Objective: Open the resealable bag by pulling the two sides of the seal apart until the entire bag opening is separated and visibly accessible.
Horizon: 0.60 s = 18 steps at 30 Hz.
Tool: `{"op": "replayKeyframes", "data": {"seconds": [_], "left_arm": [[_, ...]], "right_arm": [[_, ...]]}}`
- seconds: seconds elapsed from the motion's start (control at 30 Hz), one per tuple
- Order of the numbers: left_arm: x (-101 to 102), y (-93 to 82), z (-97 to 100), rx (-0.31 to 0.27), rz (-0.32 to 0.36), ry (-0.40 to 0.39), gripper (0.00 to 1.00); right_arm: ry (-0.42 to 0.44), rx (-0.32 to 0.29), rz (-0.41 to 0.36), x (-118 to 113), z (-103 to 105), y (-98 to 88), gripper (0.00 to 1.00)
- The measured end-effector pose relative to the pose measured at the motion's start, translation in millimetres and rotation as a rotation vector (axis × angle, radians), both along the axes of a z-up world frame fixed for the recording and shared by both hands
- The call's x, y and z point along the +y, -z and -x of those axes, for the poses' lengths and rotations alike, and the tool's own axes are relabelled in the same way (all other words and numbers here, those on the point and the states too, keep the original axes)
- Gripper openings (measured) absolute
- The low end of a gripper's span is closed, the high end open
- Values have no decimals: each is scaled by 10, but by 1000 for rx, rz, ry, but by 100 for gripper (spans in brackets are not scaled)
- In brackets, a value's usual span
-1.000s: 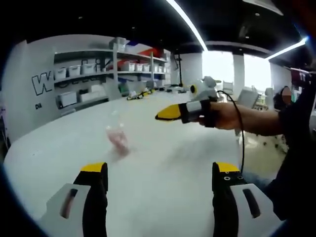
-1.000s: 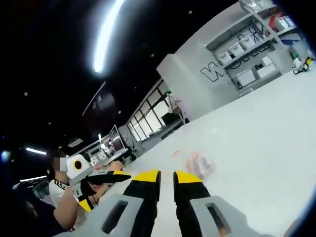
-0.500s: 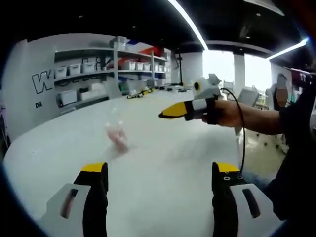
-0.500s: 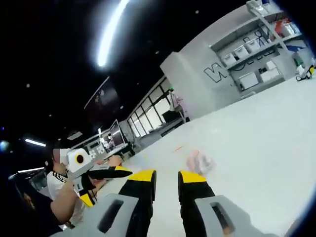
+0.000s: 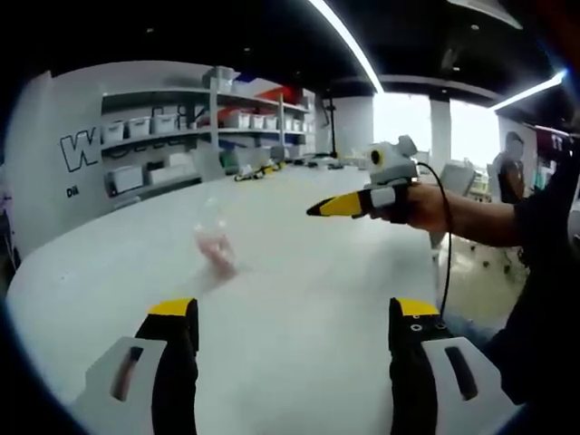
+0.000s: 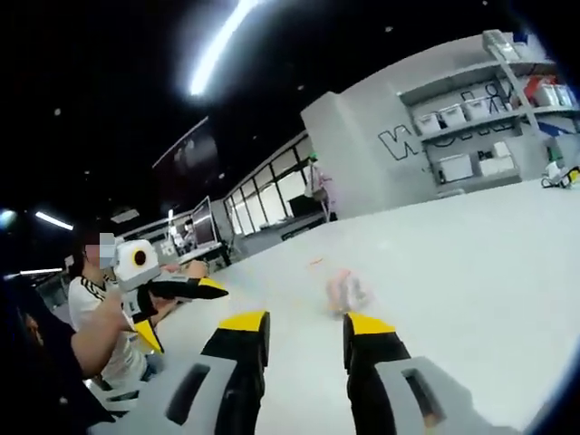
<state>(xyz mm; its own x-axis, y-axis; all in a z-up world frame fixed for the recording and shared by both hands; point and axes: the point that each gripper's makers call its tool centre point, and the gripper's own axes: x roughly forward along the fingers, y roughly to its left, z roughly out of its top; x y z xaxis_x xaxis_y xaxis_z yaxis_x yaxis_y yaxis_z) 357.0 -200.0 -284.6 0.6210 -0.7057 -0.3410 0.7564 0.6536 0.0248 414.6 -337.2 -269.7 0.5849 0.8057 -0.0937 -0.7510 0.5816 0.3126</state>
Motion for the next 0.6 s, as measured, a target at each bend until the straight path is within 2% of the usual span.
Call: {"op": "replayKeyframes", "data": {"seconds": [0.23,0.4,0.6], "left_arm": [[26,15,23,3,-1,-5,85],[40,20,32,3,1,-8,85],[30,47,51,10,0,-7,86]], "right_arm": [[11,-29,82,-110,94,88,35],[17,-29,101,-193,163,142,40],[20,-14,129,-245,239,216,53]]}}
